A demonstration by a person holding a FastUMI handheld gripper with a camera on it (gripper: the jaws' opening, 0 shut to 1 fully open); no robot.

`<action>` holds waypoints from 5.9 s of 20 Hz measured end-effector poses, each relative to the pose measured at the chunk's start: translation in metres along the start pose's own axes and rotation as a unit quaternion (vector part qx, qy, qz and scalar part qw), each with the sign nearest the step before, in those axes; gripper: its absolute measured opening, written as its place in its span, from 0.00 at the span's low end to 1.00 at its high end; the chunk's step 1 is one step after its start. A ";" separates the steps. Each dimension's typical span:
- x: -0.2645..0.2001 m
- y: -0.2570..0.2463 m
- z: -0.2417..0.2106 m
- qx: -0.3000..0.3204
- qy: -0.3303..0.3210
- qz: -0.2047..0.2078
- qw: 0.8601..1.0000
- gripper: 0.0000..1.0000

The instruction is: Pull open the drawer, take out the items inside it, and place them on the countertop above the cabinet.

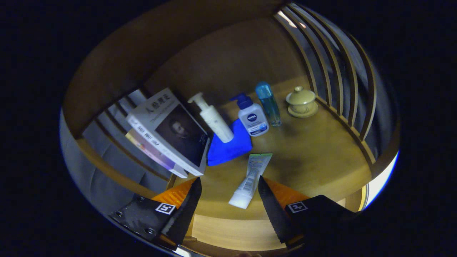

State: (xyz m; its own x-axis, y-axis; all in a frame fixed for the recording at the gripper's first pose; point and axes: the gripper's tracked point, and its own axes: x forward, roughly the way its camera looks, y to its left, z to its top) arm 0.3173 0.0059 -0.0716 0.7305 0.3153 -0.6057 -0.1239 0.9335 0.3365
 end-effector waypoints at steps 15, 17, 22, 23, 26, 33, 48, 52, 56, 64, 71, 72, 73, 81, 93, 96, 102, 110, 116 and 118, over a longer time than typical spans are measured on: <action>-0.160 0.030 -0.120 -0.156 -0.232 -0.061 0.958 0.98; -0.170 0.026 -0.137 -0.151 -0.250 -0.074 0.953 0.98; -0.188 0.020 -0.199 -0.157 -0.260 -0.102 0.947 0.98; -0.186 0.015 -0.213 -0.154 -0.255 -0.105 0.949 0.98; -0.173 0.006 -0.251 -0.165 -0.231 -0.109 0.953 0.98; -0.142 -0.018 -0.283 -0.158 -0.209 -0.129 0.956 0.98; -0.092 -0.031 -0.303 -0.166 -0.177 -0.160 0.957 0.98; -0.065 -0.030 -0.298 -0.165 -0.162 -0.161 0.959 0.98; -0.041 -0.030 -0.275 -0.159 -0.171 -0.163 0.959 0.98; 0.009 -0.035 -0.235 -0.145 -0.171 -0.169 0.960 0.98; 0.035 -0.039 -0.214 -0.144 -0.175 -0.171 0.959 0.98; 0.039 -0.040 -0.212 -0.143 -0.175 -0.171 0.959 0.98; 0.042 -0.040 -0.210 -0.143 -0.175 -0.171 0.959 0.98; 0.023 -0.045 -0.184 -0.156 -0.206 -0.187 0.948 0.98; -0.168 0.049 -0.163 -0.177 -0.284 -0.125 0.934 0.97; -0.206 0.053 -0.180 -0.209 -0.293 -0.149 0.921 0.97; -0.244 0.065 -0.184 -0.204 -0.323 -0.144 0.913 0.97; -0.241 0.045 -0.190 -0.183 -0.321 -0.160 0.916 0.97; -0.238 0.037 -0.191 -0.173 -0.323 -0.164 0.916 0.97; -0.238 0.038 -0.191 -0.172 -0.324 -0.163 0.916 0.97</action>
State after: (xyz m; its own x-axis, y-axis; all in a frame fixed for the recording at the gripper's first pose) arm 0.0109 -0.0014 -0.0526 0.9977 -0.0532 -0.0410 0.0488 0.9936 -0.1017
